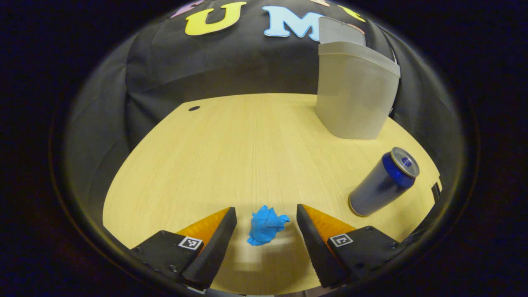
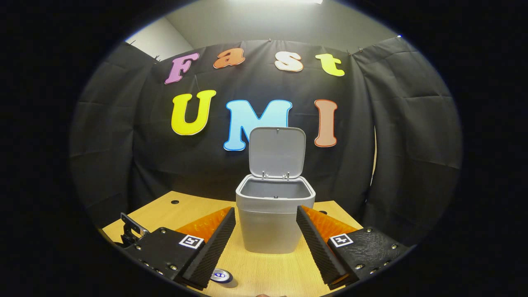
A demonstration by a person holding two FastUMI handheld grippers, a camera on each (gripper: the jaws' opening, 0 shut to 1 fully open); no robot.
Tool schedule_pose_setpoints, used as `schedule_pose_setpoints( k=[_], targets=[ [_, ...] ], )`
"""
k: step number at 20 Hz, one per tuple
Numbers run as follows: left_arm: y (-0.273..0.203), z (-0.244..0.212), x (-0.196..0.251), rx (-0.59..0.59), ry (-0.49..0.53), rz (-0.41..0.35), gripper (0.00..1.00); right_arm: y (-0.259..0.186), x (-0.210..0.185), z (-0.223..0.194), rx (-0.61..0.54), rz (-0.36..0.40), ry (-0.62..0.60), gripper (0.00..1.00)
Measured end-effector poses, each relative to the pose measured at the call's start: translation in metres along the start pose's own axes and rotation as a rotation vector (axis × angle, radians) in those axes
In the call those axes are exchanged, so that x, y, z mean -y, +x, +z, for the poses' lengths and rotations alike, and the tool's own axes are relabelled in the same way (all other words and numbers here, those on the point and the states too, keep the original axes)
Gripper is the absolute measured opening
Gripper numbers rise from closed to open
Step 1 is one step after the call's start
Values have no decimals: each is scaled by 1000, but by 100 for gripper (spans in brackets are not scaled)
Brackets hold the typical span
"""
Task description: Press the lid of the desktop garbage bin to open it, pick up the crumpled paper on the desktop and throw it into the bin, then pick up the pop can on the desktop and drop it into the bin, and finally close the garbage bin lid.
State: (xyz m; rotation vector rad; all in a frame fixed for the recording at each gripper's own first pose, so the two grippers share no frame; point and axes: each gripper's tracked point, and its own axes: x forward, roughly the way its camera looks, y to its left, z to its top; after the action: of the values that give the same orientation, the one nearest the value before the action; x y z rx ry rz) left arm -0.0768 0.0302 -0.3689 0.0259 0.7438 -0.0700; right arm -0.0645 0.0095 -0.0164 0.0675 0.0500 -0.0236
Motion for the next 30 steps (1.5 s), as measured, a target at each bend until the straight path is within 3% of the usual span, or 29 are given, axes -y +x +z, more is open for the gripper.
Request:
schedule_pose_setpoints(
  k=[1, 6, 13, 16, 18, 20, 22, 23, 30],
  targets=[
    [3, -3, 0, -13, 3, -2, 96, 1, 0, -2, -5, -3, 3, 95],
    [13, -14, -1, -37, 11, -10, 99, -1, 7, -9, -30, -21, 24, 95],
    [11, -17, -8, -34, 25, -4, 63, -1, 11, -21, -62, -34, 39, 95],
    [12, -18, -13, -38, 32, 12, 59, -1, 8, -23, -67, -26, 34, 95],
    [12, -15, -13, -31, 13, 13, 38, 0, 7, -22, -66, -22, 31, 95],
    [11, -16, -16, -25, -6, 24, 23, 1, 7, -21, -66, -19, 32, 95],
    [8, -12, -20, -20, -23, 34, 25, 1, 8, -22, -67, -18, 28, 95],
    [9, -14, -21, -22, -27, 32, 14, 1, 9, -22, -65, -20, 27, 95],
    [-2, 13, -15, 33, -54, 23, 16, 5, 12, -18, -55, -13, 28, 95]
  ],
)
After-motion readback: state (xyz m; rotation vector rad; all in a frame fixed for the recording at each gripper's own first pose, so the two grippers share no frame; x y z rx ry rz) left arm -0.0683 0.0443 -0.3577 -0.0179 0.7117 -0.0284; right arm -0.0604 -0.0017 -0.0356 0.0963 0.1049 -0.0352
